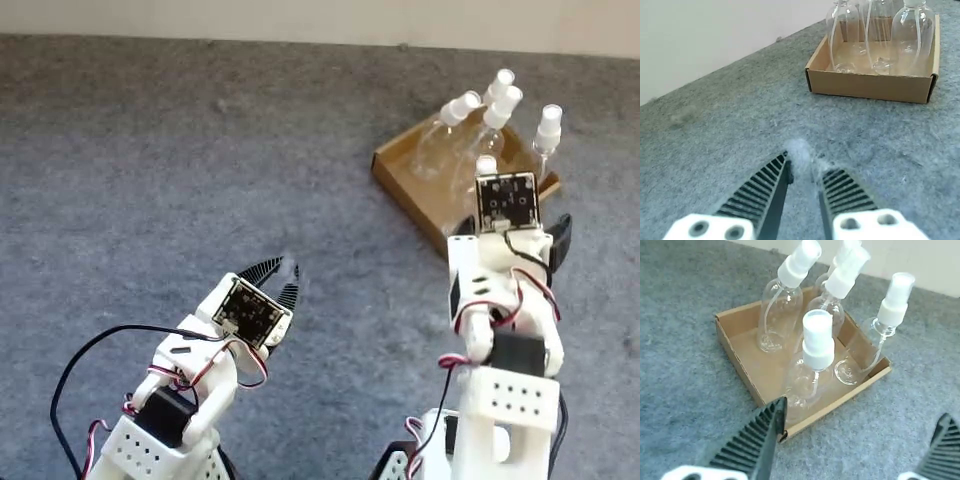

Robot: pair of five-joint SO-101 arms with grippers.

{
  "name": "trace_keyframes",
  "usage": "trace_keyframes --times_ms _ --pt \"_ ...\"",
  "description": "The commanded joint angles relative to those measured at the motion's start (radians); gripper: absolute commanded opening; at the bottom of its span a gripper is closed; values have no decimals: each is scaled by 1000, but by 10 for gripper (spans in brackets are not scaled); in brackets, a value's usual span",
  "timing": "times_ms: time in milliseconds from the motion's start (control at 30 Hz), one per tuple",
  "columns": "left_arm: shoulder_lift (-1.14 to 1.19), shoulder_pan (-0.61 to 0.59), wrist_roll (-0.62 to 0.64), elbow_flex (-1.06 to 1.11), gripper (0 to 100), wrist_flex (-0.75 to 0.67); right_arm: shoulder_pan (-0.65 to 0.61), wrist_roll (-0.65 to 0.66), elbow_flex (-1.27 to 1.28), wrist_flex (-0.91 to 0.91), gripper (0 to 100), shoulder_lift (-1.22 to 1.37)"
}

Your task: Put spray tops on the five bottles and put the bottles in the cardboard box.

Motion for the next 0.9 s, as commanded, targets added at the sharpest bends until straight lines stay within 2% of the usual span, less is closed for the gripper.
trace_keyframes --times_ms 0,233,500,700,867 --pt "-2 -10 -9 21 5 5 -10 3 -67 39 359 -93" --pt "-2 -10 -9 21 5 5 -16 3 -67 104 156 -248" --pt "-2 -10 -8 21 5 5 -168 3 -61 245 5 -409" --pt "-2 -10 -8 21 5 5 -189 2 -58 346 5 -487" --pt "-2 -10 -8 21 5 5 -186 2 -39 361 5 -598"
